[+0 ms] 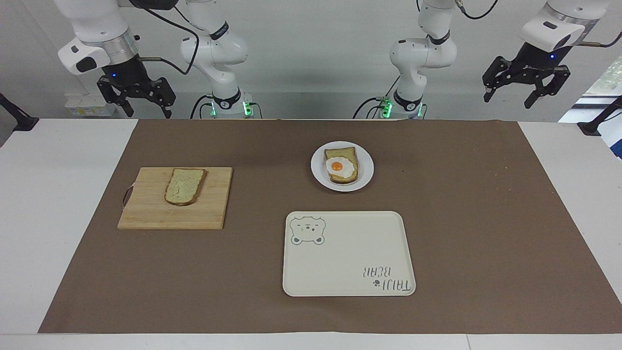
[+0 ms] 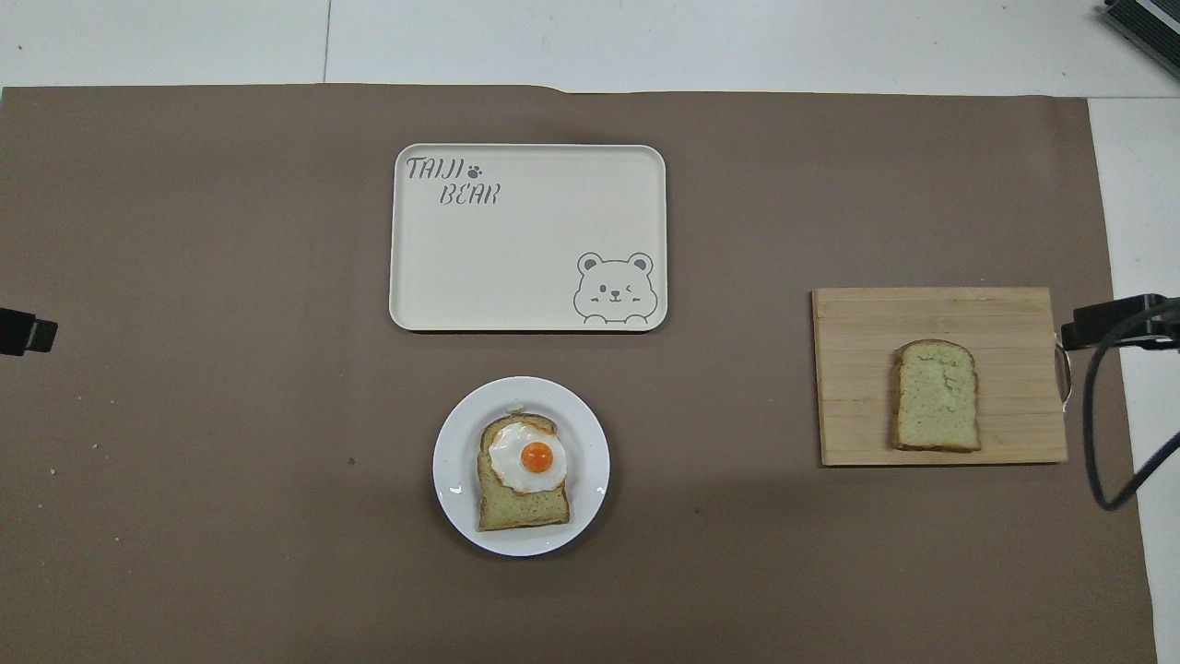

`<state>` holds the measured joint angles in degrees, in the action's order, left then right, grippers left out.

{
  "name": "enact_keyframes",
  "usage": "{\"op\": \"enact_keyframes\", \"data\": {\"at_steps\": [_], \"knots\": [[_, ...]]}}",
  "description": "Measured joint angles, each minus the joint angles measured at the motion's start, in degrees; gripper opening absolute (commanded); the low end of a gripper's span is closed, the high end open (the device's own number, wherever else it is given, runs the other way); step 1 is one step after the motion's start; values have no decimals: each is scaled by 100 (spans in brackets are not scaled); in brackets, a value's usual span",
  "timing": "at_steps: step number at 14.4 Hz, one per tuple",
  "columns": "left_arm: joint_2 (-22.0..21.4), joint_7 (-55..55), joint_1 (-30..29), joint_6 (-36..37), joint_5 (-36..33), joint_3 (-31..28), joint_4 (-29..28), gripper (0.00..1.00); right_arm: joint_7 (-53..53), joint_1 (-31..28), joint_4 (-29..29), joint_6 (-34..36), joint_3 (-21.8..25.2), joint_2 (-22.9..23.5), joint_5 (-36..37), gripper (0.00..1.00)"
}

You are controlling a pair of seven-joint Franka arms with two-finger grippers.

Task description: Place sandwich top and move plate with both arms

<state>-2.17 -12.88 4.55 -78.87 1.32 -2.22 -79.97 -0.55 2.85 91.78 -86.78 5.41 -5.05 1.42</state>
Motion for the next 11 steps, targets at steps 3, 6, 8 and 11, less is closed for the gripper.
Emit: {"op": "enact_keyframes", "data": {"at_steps": [3, 6, 8, 11], "knots": [[0, 0, -5, 5, 0, 0, 0, 100, 0, -1, 7, 0, 10, -1, 0, 100], [0, 1, -5, 7, 1, 7, 0, 100, 0, -1, 45, 0, 12, -5, 0, 100], [0, 1, -5, 8, 1, 9, 0, 100, 0, -1, 59, 0, 12, -14, 0, 100], [-1, 1, -5, 9, 2, 11, 0, 100, 0, -1, 69, 0, 12, -25, 0, 100]]}}
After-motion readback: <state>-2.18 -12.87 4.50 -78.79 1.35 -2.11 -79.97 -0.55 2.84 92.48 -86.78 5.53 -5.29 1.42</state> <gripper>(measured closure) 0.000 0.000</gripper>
